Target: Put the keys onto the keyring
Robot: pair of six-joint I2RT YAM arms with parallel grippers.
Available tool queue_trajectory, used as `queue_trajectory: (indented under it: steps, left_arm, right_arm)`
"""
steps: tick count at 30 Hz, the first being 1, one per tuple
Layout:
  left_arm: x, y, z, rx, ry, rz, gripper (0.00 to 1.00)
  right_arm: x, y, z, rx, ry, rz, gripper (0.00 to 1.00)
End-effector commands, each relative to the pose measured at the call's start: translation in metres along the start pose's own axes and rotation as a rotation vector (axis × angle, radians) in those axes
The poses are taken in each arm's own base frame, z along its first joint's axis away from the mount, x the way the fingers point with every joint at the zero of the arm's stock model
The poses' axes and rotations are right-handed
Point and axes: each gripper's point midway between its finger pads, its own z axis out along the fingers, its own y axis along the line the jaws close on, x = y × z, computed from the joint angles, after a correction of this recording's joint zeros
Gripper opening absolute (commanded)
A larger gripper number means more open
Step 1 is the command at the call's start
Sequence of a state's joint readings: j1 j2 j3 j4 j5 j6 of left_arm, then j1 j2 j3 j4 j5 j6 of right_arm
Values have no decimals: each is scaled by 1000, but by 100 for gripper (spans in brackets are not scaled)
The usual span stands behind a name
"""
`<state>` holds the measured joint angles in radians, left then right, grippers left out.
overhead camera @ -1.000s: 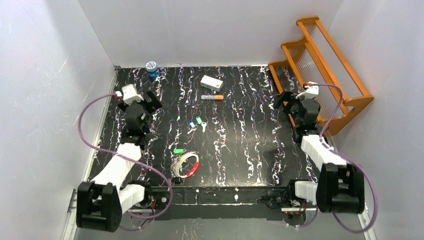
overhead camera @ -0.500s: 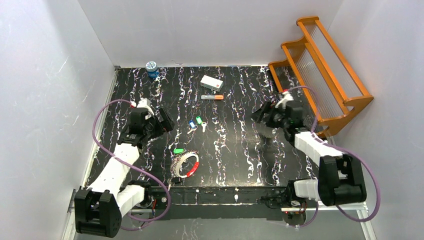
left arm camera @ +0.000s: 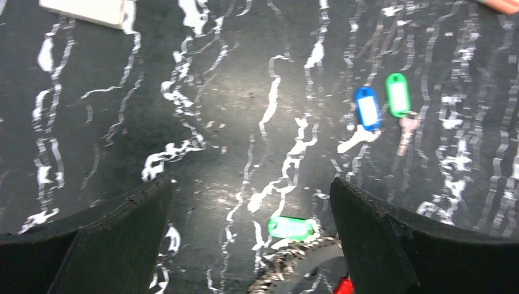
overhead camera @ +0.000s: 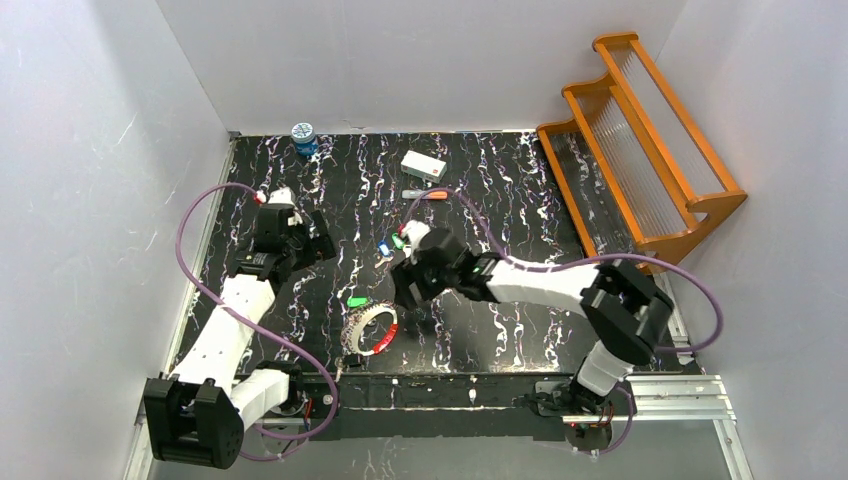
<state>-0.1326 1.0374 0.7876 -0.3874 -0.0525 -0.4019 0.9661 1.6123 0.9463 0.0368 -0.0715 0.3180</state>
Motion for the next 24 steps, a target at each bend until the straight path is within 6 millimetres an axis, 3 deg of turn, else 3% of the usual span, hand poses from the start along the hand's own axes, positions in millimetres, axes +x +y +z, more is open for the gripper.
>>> queue_trajectory:
  steps: [1, 8, 15, 20, 24]
  left_arm:
    - [17, 42, -1, -186, 28, 79, 98]
    - [24, 53, 2, -233, 40, 84, 98]
    - [25, 55, 1, -247, 45, 87, 98]
    - [24, 55, 0, -248, 39, 85, 98]
    - [25, 55, 1, -244, 45, 87, 98]
  right_arm:
    - [14, 5, 16, 113, 71, -134, 86]
    - [33, 32, 42, 115, 135, -260, 87]
    - [45, 35, 57, 201, 164, -362, 87]
    - [54, 28, 59, 240, 185, -393, 72]
    - [55, 17, 57, 295, 186, -405, 52]
